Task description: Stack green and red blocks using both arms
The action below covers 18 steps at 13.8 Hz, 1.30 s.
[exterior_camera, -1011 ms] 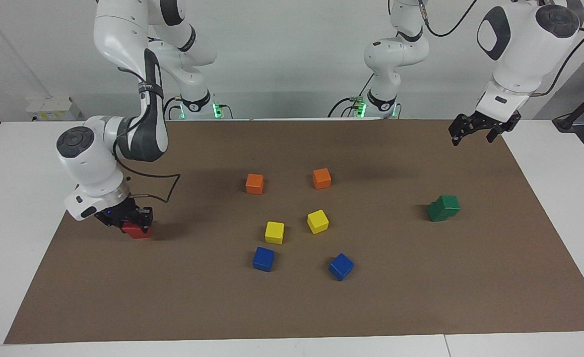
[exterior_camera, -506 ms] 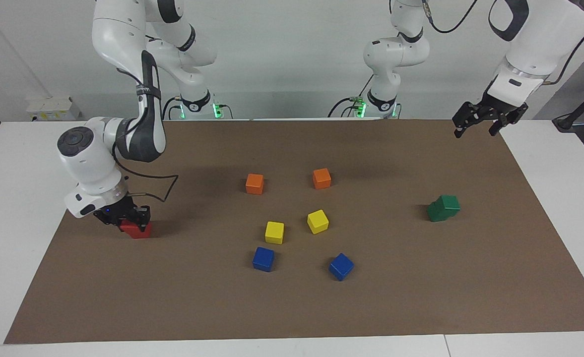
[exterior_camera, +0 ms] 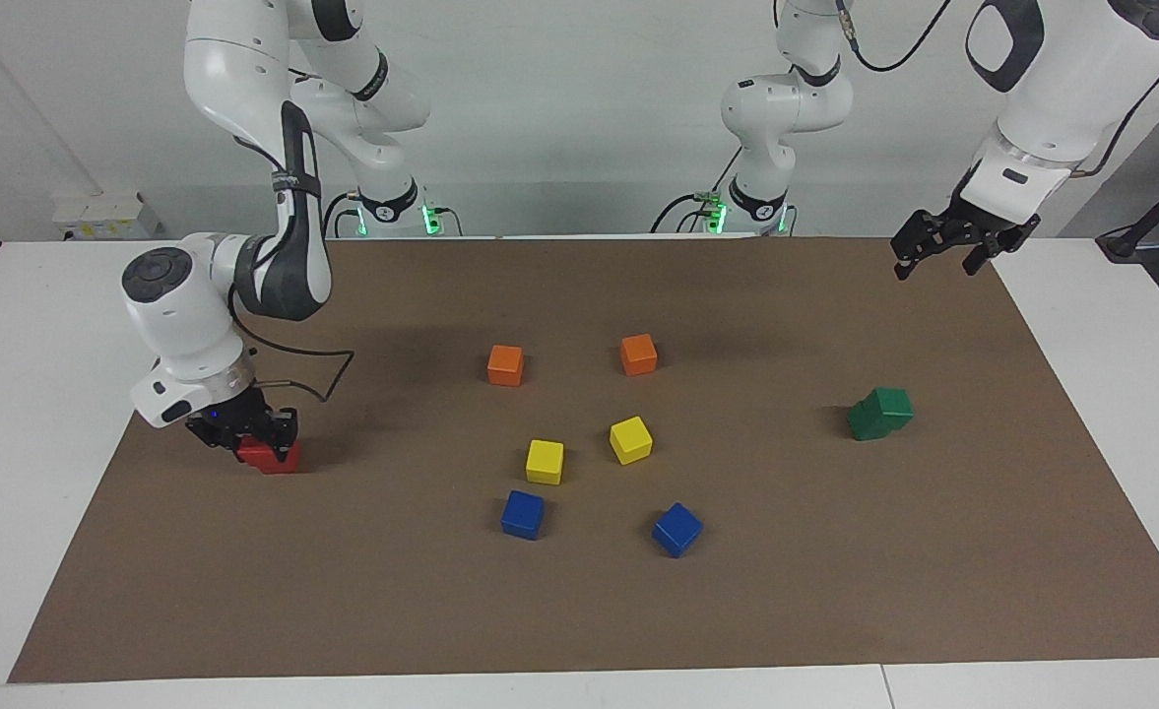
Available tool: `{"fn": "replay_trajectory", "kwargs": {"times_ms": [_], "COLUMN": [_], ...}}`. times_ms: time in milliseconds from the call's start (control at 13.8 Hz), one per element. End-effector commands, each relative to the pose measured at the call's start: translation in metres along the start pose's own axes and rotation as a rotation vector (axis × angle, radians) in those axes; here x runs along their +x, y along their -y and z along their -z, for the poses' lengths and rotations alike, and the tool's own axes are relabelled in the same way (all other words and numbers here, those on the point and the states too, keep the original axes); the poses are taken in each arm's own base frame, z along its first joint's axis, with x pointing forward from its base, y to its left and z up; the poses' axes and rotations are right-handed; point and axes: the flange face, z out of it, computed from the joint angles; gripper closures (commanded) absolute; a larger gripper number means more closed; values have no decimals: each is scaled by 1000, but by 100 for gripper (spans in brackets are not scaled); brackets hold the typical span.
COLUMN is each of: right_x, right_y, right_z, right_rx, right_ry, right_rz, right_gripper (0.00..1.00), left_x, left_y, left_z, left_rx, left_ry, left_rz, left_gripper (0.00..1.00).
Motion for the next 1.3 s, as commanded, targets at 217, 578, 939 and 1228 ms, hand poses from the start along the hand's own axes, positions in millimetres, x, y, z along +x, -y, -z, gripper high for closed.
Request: {"fn": "replay_trajectory", "kwargs": {"times_ms": [217, 578, 939, 1228], "right_x": [-13, -4, -39, -61], "right_y": [-2, 7, 21, 22], "right_z": [8, 101, 224, 249], "right_rx": [43, 51, 78, 88], "right_ry": [92, 150, 89, 159], "right_rz": [1, 39, 83, 91], "right_gripper": [0, 0, 0, 0], "left_x": [-6, -2, -3, -3], "left_y": [1, -1, -1, -3], "left_z": [0, 6, 14, 26], "left_rx": [-11, -7, 29, 18], "left_ry": [-1, -39, -46, -46], "left_rz": [11, 0, -21, -25], "left_gripper": [0, 0, 0, 0]}}
